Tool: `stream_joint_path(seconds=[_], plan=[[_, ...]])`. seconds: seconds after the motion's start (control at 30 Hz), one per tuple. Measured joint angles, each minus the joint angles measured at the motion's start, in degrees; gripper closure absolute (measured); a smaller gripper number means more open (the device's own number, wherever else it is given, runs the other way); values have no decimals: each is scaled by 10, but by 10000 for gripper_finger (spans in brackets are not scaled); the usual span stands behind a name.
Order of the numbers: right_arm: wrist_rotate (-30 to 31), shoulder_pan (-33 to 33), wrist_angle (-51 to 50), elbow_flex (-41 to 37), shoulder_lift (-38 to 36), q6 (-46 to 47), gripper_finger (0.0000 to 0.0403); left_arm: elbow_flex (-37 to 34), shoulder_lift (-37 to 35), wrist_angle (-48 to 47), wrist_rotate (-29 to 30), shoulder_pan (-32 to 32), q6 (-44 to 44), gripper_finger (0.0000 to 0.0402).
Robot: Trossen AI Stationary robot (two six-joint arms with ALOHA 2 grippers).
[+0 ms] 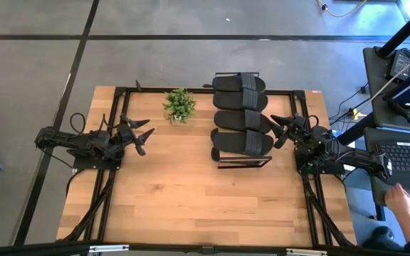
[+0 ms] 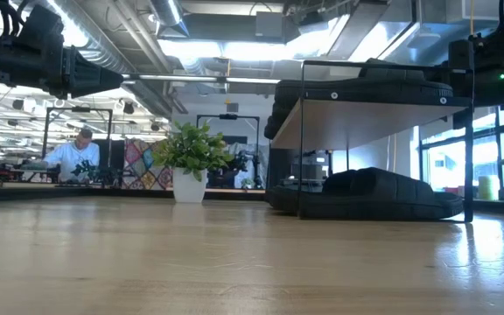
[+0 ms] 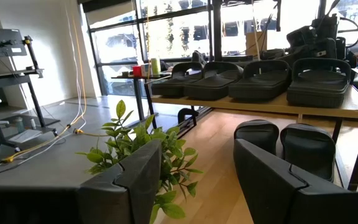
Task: Pick and place slides into the shelf
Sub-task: Return to Home position
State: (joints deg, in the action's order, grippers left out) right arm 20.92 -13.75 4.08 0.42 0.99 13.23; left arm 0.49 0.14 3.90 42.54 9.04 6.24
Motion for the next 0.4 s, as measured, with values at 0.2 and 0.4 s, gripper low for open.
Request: stream_joint_path(seconds=[0.2,0.4], plan=[[0,0,0,0,0,0,236,0,0,0,0,0,0,207],[0,0,0,0,0,0,236,0,0,0,0,0,0,207]])
